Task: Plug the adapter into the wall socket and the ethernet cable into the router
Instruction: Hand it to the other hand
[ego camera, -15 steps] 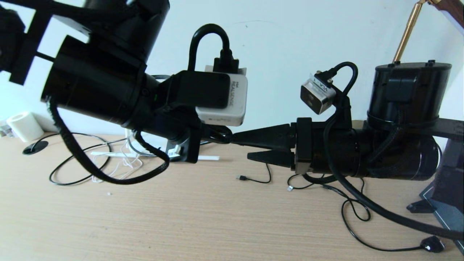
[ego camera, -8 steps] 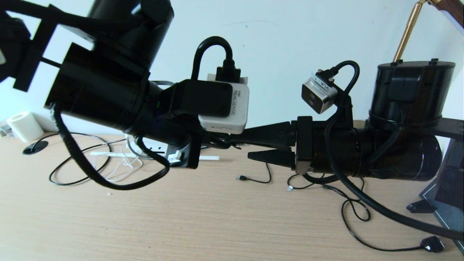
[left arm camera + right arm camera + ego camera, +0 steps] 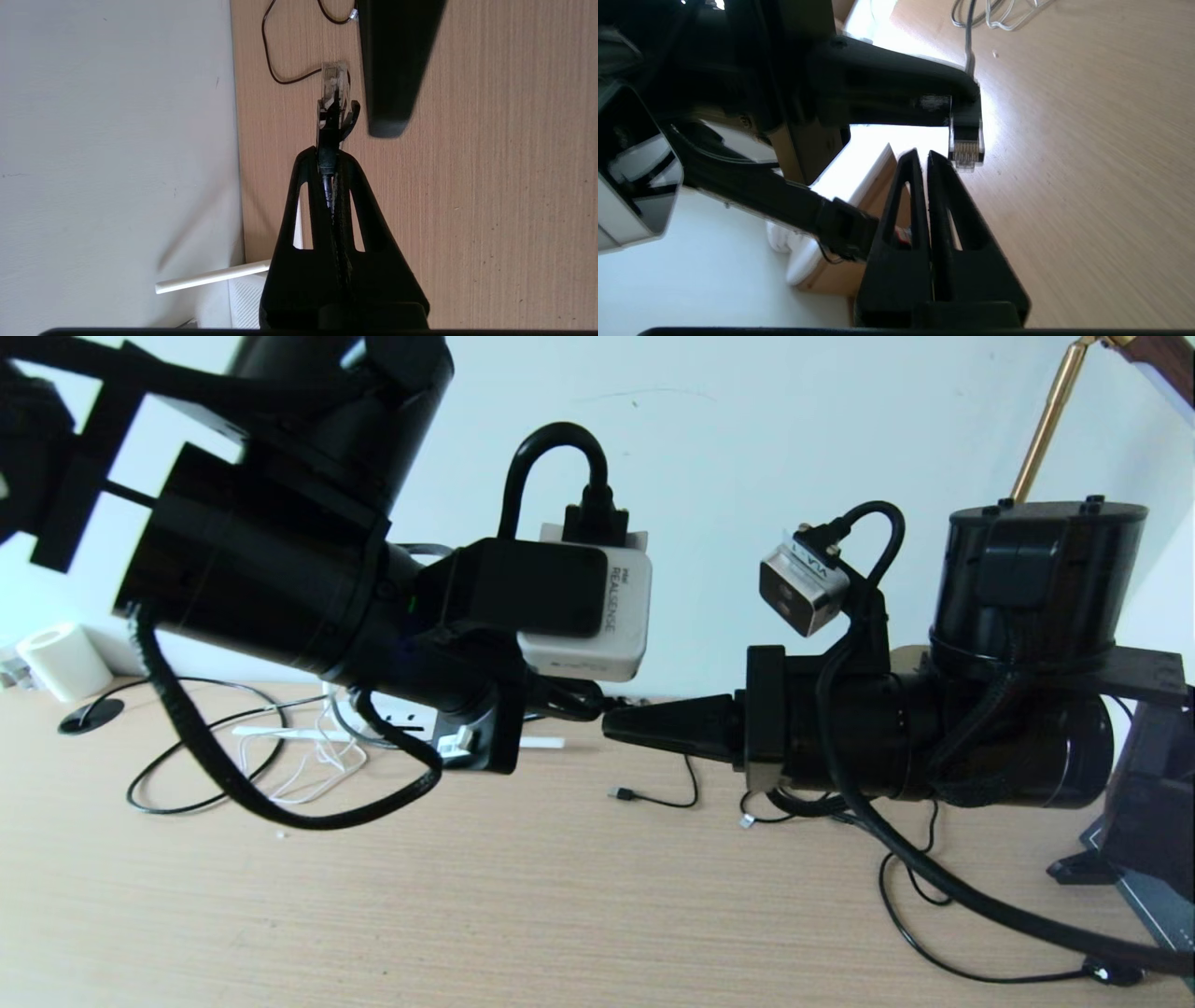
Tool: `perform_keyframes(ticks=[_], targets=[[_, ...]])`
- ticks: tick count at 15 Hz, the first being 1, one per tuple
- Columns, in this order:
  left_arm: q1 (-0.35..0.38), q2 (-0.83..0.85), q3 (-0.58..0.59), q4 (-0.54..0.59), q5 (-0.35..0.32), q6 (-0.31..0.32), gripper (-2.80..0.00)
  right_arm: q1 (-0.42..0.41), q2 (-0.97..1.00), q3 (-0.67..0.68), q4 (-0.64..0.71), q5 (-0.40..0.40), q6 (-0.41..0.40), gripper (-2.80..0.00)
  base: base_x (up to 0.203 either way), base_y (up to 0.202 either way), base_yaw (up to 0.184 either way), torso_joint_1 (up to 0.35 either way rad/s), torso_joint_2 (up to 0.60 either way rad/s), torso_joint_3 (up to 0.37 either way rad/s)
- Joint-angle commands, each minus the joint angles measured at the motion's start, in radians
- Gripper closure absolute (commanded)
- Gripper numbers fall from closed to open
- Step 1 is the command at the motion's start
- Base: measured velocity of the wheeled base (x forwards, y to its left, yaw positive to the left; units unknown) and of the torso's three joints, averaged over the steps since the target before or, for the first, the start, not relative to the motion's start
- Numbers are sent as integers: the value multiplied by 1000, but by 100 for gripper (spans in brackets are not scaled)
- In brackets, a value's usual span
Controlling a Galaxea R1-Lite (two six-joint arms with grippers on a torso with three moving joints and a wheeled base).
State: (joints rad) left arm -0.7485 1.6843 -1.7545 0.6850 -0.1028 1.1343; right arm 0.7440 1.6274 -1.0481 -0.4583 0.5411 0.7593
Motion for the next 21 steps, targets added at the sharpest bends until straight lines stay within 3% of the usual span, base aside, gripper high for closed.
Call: perform_keyframes(ticks=[1, 5, 13, 14, 21], targets=[[-8, -2, 5, 4, 0, 4, 0, 3, 12, 6, -39, -1, 5, 0, 0, 0, 0, 0, 0, 0], [-11, -8, 10, 4, 2, 0, 0, 3, 14, 16, -77, -20, 18, 0, 0, 0, 0, 0, 0, 0], [-15, -12, 1, 4, 86, -39, 0, 6, -12, 29, -21, -20, 36, 0, 0, 0, 0, 0, 0, 0], [-15, -12, 1, 4, 86, -39, 0, 15, -12, 27, 1, -22, 31, -280, 0, 0, 0, 0, 0, 0], [-29, -15, 21, 5, 84, -40, 0, 12, -4, 18, -5, -27, 33, -280, 0, 0, 0, 0, 0, 0]])
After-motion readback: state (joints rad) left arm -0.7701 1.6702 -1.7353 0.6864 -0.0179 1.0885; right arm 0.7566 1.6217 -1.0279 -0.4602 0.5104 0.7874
